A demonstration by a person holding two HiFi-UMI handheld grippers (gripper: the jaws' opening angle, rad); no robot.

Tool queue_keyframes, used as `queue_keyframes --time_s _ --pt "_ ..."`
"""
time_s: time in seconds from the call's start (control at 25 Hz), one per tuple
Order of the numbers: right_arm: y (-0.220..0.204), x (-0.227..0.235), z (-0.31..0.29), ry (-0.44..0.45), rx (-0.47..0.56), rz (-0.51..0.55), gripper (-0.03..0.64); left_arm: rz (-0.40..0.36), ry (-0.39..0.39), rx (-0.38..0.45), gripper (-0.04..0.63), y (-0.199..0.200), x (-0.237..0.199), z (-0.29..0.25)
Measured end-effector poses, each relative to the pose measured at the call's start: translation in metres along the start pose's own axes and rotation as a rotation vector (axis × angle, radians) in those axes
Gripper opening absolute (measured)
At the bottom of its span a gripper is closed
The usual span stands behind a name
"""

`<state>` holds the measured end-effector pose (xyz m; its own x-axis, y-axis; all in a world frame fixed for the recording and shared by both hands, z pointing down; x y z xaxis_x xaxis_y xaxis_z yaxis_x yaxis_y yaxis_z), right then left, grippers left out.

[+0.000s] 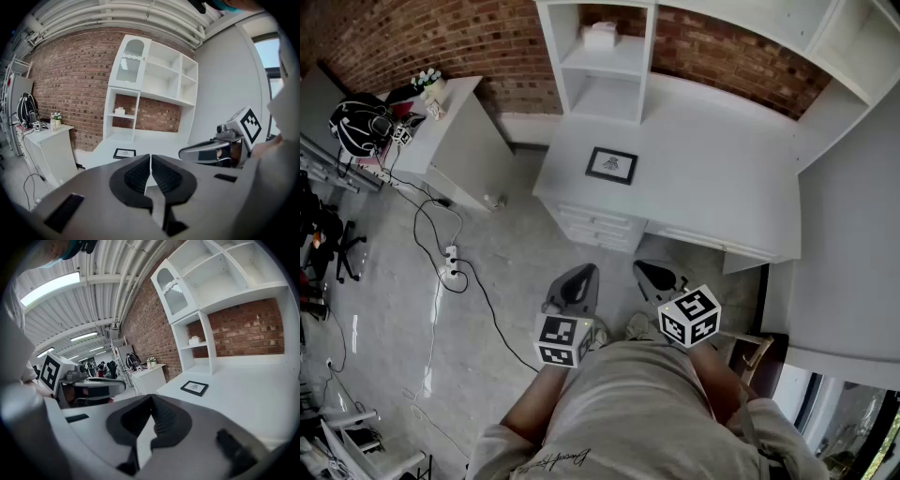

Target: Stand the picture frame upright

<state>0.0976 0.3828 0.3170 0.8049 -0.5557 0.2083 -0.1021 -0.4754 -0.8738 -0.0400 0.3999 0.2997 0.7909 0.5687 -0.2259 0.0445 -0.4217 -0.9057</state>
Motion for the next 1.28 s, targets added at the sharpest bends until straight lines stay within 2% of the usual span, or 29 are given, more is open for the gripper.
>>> queue_keyframes --time_s 0.72,1.28 --pt "0.002 -0.012 -0.008 -0.015 0.017 -0.033 0.029 0.0 -0.023 0.023 0.021 0.004 -0.012 0.009" --pt "0.009 -0.057 -0.025 -0.029 0.017 -0.015 0.029 -0.013 -0.052 0.046 0.021 0.006 -0.044 0.043"
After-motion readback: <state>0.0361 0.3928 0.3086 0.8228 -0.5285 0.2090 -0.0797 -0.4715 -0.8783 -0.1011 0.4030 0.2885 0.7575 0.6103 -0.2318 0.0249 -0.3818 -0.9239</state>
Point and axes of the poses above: the fingertips, and each gripper's own axes: z backward along the fingers, x to its right, y out of its top, the point moved 5 cm from there along z, backward along the fingers, and after that the axes turned 9 degrees about -y, right-handed, at the moved point
